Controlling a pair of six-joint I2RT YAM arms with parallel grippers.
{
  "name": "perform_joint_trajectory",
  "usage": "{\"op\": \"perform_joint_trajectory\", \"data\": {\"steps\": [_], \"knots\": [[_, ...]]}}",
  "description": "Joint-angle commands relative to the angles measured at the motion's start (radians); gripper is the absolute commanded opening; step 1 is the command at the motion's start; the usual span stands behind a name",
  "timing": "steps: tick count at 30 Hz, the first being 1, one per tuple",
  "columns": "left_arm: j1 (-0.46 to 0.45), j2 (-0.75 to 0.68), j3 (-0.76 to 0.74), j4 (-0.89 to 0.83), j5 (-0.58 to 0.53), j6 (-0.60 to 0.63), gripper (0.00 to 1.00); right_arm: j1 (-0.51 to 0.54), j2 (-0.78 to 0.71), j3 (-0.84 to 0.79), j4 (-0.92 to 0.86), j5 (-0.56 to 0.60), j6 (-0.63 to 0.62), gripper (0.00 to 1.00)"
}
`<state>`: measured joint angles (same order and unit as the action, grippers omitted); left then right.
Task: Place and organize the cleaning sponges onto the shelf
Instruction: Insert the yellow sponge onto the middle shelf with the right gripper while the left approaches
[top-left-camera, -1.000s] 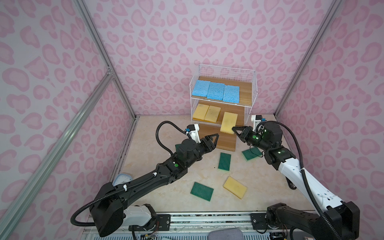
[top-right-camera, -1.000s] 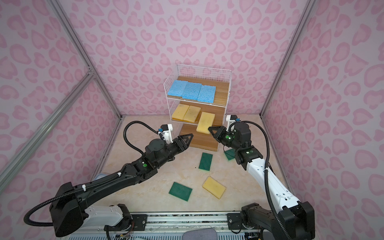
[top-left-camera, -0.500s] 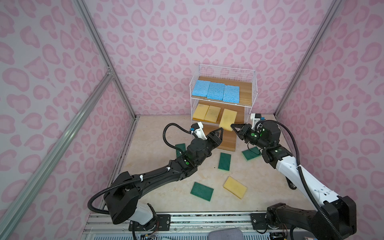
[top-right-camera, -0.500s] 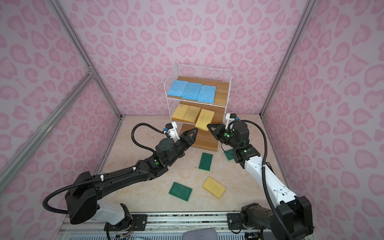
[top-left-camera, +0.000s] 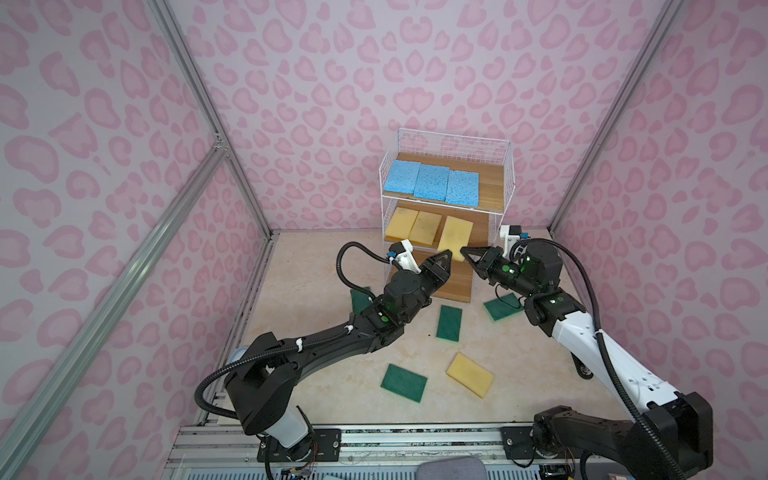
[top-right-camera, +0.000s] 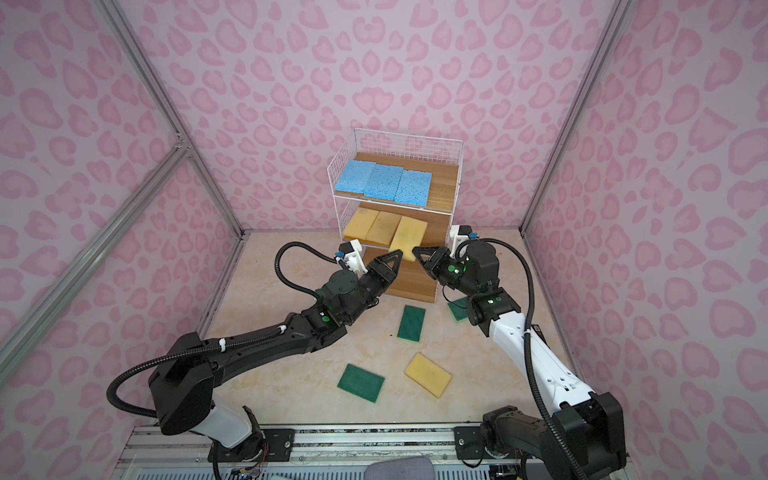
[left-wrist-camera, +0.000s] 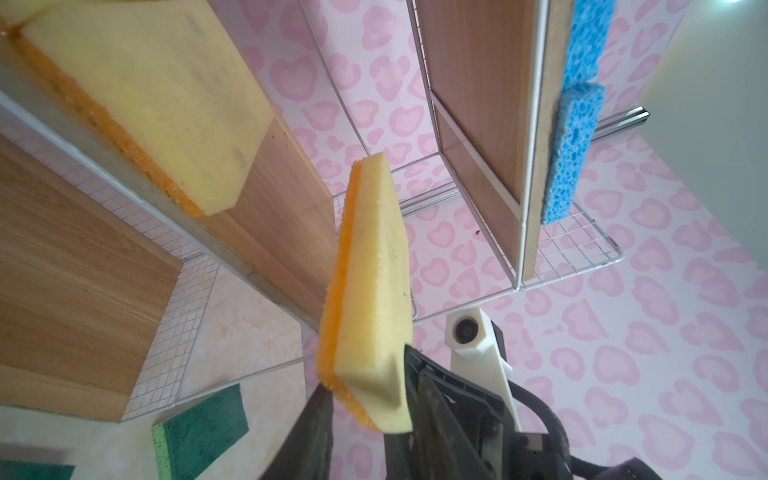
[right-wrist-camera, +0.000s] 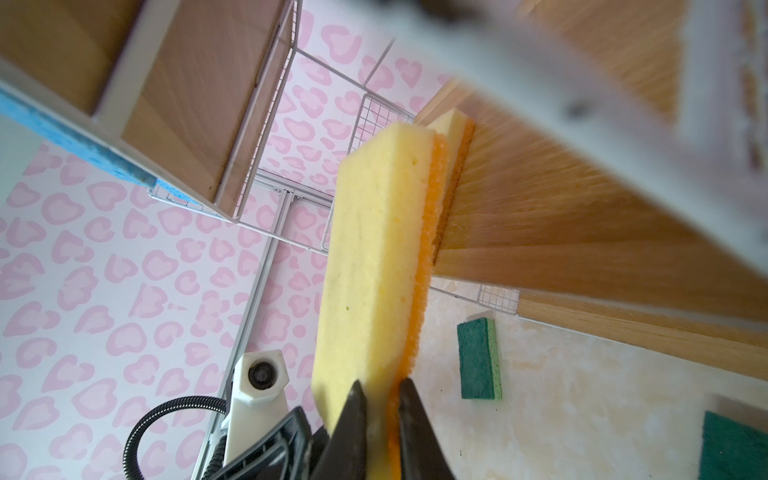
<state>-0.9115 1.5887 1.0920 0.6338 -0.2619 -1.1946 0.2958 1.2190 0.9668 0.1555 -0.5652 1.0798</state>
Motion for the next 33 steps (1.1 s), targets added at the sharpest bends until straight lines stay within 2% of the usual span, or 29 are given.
{"op": "perform_joint_trajectory", "data": {"steps": [1, 5, 6, 9, 14, 18, 33], "knots": [[0.003, 0.02, 0.029, 0.047, -0.002, -0.013, 0.26, 0.0, 0.001, -0.007, 0.007, -0.024, -0.011, 0.16], [0.002, 0.041, 0.047, 0.047, 0.015, -0.02, 0.06, -0.002, -0.007, -0.004, -0.011, -0.016, -0.02, 0.16], [0.002, 0.044, 0.048, 0.049, 0.015, -0.028, 0.04, -0.005, -0.007, 0.0, -0.014, -0.017, -0.021, 0.17], [0.002, 0.053, 0.048, 0.053, 0.019, -0.04, 0.04, -0.013, -0.007, 0.007, -0.024, -0.022, -0.029, 0.25], [0.001, 0.069, 0.039, 0.07, 0.006, -0.081, 0.04, -0.046, -0.025, 0.015, -0.057, -0.022, -0.052, 0.5], [0.0, 0.086, 0.044, 0.086, -0.021, -0.108, 0.04, -0.078, -0.049, 0.017, -0.086, -0.028, -0.071, 0.57], [-0.019, 0.185, 0.114, 0.083, -0.226, -0.251, 0.04, -0.179, -0.12, 0.012, -0.207, -0.078, -0.137, 0.58]]}}
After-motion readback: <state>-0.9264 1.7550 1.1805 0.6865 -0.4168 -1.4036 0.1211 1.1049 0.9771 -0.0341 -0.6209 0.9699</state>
